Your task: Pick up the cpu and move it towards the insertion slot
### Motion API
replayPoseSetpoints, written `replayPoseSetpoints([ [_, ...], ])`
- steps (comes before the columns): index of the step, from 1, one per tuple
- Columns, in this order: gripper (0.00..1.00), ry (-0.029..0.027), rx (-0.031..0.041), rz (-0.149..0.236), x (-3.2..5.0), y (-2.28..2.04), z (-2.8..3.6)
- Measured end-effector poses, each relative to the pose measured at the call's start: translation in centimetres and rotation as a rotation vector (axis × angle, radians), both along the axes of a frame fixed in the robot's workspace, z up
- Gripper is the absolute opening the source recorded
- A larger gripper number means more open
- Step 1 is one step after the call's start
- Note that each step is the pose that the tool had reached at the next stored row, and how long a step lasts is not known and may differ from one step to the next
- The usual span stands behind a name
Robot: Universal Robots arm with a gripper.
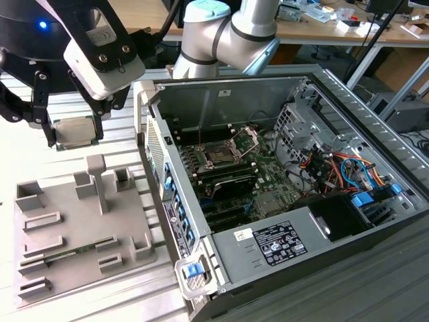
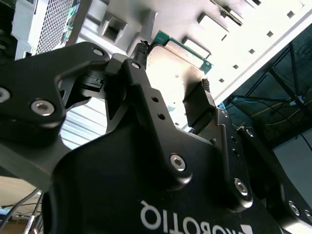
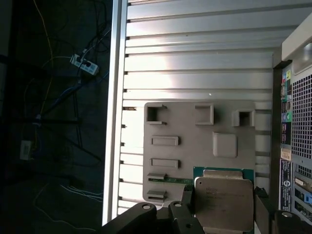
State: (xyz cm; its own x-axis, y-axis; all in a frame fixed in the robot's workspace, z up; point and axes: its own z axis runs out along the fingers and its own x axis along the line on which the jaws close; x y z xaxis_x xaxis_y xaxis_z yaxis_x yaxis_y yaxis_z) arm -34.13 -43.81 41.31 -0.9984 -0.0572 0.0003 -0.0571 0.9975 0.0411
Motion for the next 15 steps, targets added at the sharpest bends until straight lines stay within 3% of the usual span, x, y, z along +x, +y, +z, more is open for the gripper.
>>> replayPoseSetpoints([
  [15, 0.55, 0.0001, -0.0001, 0.0, 0.49, 0.0, 0.0],
])
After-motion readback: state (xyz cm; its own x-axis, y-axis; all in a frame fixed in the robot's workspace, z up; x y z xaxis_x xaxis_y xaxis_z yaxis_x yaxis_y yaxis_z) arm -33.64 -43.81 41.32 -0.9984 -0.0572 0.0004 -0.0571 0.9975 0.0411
